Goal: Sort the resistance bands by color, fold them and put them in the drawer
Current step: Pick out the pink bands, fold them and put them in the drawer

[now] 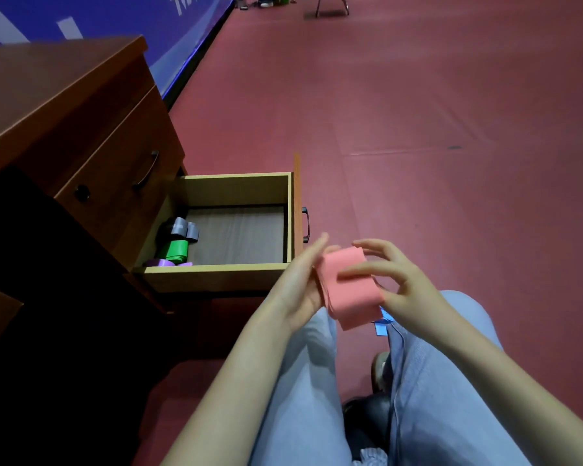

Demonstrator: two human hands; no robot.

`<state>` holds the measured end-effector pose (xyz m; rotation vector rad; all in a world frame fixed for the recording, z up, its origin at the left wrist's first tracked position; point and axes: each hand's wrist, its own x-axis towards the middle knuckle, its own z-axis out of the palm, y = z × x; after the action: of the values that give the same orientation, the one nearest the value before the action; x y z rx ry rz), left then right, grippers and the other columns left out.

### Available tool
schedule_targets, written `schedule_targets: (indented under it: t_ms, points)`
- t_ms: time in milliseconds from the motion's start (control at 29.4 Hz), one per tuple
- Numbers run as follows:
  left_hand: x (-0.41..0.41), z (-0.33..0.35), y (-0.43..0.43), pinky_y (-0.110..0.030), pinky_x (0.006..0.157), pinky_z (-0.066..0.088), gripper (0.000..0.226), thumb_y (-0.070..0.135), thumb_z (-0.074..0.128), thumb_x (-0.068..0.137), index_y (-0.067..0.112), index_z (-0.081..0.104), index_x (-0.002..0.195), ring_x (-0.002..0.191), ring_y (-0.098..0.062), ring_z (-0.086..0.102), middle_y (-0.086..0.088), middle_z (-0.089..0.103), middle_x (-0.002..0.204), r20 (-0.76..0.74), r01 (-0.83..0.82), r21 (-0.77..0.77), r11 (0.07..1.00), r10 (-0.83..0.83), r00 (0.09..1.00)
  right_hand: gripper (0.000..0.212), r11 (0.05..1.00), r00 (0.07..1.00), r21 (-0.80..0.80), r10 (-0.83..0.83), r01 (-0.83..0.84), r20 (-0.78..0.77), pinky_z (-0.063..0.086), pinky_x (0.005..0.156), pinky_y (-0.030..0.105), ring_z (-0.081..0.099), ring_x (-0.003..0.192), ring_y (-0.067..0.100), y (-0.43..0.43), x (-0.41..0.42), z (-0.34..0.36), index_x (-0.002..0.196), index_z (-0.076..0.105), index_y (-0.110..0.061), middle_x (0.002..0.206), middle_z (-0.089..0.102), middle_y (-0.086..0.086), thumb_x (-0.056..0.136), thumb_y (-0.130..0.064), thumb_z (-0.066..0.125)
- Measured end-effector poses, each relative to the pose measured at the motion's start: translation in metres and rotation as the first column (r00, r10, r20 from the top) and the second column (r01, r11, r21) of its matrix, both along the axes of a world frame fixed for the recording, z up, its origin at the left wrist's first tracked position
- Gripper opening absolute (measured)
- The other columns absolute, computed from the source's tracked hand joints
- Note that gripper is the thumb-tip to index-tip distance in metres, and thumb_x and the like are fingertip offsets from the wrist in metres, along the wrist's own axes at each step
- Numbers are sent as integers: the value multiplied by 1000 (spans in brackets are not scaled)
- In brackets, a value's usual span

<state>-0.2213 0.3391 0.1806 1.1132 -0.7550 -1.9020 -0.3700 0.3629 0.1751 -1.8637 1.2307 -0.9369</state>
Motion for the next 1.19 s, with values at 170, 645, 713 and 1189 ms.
schedule_targets:
  t_ms: [170,645,713,1189]
  points:
    - [-2,-7,1,-16,67,53,30,9,50,90,7,53,120,85,-12,59,-4,61,96,93,-31,-95,995,40,995,60,992,994,122,10,-23,109,33,86,-2,41,108,-21,2,2,-3,89,63,-44,123,41,-20,78,13,49]
    - [14,-15,-23,-14,60,50,11,11,46,92,10,54,100,73,-7,56,-3,58,84,-18,-357,-142,923,358,933,19,825,875,558,-199,-94,441,56,70,19,66,84,12,-25,33,-15,107,56,-15,94,64,1,88,-20,55]
    - [23,-19,-31,-17,58,50,10,13,45,93,14,54,92,64,-5,58,-3,58,80,-12,-378,-129,917,380,925,15,827,882,559,-220,-57,417,57,67,20,64,74,12,-38,45,-18,103,56,-10,89,60,5,88,-9,53]
    - [125,-106,-152,-13,68,47,17,3,58,83,11,61,97,75,-10,57,0,61,81,512,-172,-117,978,208,834,17,733,949,678,-171,-57,265,47,43,15,55,40,2,-175,118,-88,101,51,-7,68,57,0,85,-7,57]
